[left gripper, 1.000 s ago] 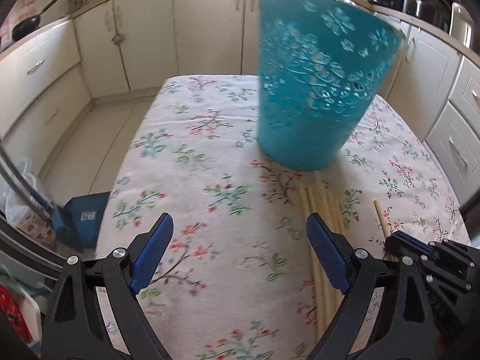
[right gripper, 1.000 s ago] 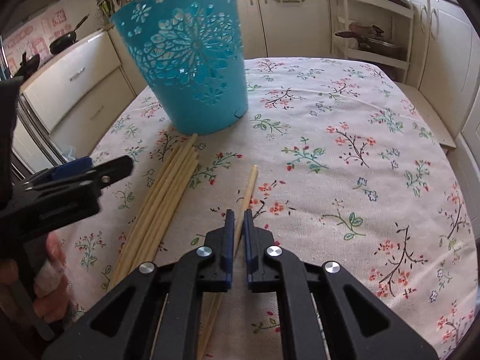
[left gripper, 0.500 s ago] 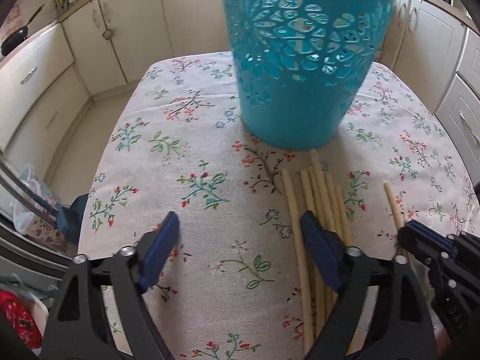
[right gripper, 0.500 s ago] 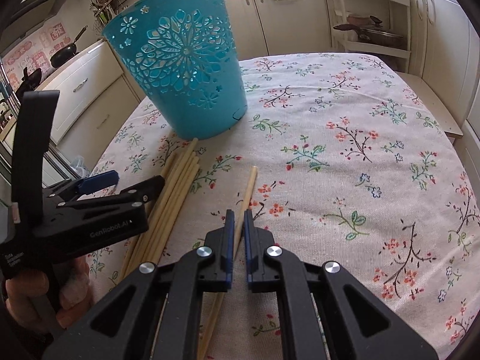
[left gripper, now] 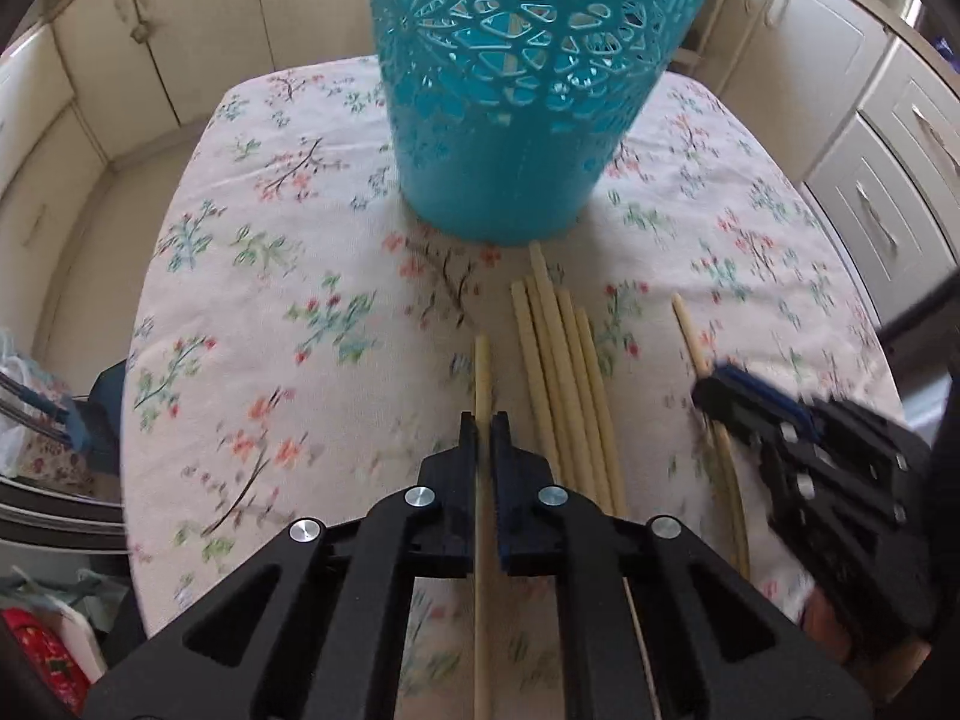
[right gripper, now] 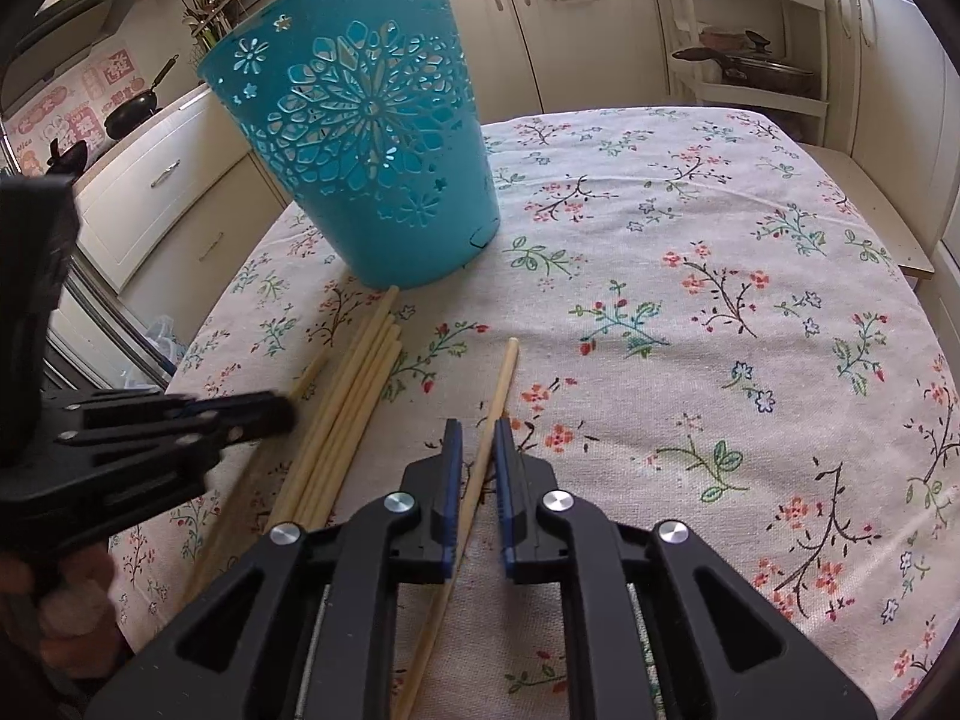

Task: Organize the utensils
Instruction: 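Lift the chopstick with the left tool and drop it into the basket, then grasp a single chopstick on the tablecloth with the right tool, then lift the chopstick with the right tool and drop it into the basket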

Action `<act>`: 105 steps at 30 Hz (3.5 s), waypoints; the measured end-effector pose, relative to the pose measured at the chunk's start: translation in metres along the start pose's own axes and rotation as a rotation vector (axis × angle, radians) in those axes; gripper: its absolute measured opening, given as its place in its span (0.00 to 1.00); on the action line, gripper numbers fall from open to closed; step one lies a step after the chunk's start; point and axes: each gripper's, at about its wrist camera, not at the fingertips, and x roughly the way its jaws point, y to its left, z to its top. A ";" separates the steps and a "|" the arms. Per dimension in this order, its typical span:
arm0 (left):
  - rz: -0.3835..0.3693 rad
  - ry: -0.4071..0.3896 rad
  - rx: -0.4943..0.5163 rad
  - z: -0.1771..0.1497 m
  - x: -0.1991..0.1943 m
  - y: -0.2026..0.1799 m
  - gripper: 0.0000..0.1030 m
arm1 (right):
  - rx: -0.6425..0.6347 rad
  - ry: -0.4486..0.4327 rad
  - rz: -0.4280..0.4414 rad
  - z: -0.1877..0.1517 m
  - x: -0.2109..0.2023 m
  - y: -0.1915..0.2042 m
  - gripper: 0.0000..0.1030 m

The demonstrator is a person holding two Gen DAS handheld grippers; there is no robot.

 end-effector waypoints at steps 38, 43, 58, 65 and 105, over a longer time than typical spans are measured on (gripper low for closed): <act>0.127 -0.694 -0.110 0.194 -0.121 -0.020 0.05 | -0.005 -0.004 0.041 -0.001 -0.001 -0.002 0.22; 0.165 -0.598 -0.056 0.178 -0.094 -0.018 0.06 | -0.004 -0.004 0.042 -0.001 -0.001 -0.002 0.22; 0.287 -0.616 -0.170 0.036 -0.115 0.040 0.78 | -0.026 0.000 0.046 -0.001 0.001 0.002 0.30; 0.270 -0.359 -0.311 -0.021 -0.033 0.087 0.78 | -0.004 0.010 0.030 0.002 0.003 0.003 0.30; 0.232 -0.280 -0.305 -0.030 -0.012 0.088 0.80 | -0.052 -0.362 0.209 0.106 -0.154 0.065 0.05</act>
